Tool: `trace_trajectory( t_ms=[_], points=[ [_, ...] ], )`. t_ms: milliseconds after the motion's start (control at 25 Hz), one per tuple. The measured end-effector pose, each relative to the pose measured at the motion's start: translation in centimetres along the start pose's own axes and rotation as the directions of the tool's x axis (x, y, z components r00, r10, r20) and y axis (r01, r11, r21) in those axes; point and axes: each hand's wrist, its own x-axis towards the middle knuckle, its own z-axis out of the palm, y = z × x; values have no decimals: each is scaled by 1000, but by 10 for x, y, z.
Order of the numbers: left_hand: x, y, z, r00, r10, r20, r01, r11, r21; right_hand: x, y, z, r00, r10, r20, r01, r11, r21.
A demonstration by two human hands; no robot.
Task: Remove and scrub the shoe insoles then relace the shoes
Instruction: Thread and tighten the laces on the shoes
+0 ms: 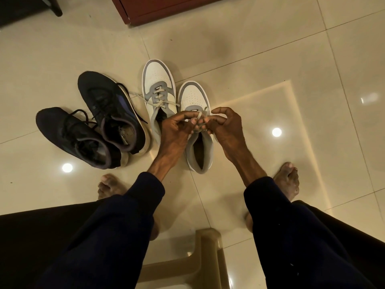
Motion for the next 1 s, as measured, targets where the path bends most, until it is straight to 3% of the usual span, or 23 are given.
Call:
trace_trajectory(
  t_ms=[120,240,400,680,1000],
  points=[
    [5,-2,-3,999,-21,-43,19,999,-33,-1,-1,1,999,-52,-4,52,997,-56],
    [6,2,-2,994,-51,-95,43,995,-86,-4,-2,4,997,-75,-12,75,997,1],
    [6,3,0,992,-104,-78,89,981,-170,-8,-2,10,995,-101,-4,101,995,10],
    [8,-2,3,987,-157,-20,154,981,-121,-7,-3,3,986,-163,41,168,969,-181],
    [9,-1,16,903,-278,-326,268,960,-76,-14,8,8,940,-342,1,334,917,-220]
  ],
)
